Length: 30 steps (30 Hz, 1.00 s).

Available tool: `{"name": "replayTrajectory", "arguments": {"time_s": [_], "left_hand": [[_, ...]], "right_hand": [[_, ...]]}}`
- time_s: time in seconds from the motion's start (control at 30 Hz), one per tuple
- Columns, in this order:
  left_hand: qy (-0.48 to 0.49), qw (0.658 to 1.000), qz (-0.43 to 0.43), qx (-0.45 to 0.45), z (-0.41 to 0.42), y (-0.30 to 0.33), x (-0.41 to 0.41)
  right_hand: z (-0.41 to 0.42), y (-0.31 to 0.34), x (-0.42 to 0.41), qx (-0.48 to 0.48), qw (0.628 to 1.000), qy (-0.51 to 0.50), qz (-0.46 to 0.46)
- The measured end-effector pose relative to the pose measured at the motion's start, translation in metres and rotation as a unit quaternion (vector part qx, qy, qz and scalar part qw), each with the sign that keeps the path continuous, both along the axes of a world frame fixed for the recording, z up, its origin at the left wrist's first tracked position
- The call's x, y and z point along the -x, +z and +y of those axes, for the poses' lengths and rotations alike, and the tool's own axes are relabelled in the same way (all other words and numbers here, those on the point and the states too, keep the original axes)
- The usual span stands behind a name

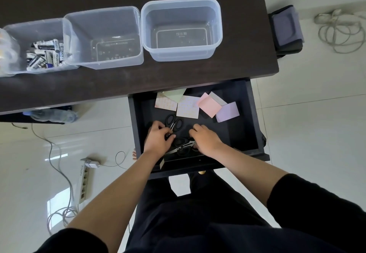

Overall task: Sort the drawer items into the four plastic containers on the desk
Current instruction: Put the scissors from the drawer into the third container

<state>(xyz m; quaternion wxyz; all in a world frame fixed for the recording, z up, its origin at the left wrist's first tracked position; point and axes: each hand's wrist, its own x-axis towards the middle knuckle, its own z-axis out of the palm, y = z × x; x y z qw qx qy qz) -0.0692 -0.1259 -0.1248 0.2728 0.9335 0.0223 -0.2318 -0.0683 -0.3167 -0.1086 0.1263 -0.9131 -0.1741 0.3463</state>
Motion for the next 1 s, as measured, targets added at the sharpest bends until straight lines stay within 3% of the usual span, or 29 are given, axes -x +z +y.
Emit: {"name": "replayTrajectory", "arguments": {"time_s": [0.23, 0.37, 0.67, 0.9, 1.0], "left_hand": [[0.04, 0.997, 0.061, 0.024, -0.017, 0.003, -0.009], [0.046, 0.995, 0.073, 0.041, -0.019, 0.01, -0.005], [0.114, 0.984, 0.046, 0.129, -0.013, 0.042, 0.004], [0.1, 0.984, 0.077, 0.128, -0.003, 0.048, 0.004], [0.072, 0.987, 0.104, 0.103, 0.006, 0.042, 0.002]], "right_hand": [[-0.027, 0.017, -0.014, -0.01, 0.999, -0.036, -0.001], [-0.039, 0.026, -0.014, -0.054, 0.991, -0.116, 0.034], [-0.062, 0.043, -0.003, -0.21, 0.903, -0.367, 0.077], [-0.05, 0.028, -0.003, -0.207, 0.87, -0.443, 0.07], [-0.035, 0.017, -0.003, -0.19, 0.874, -0.439, 0.088]]}}
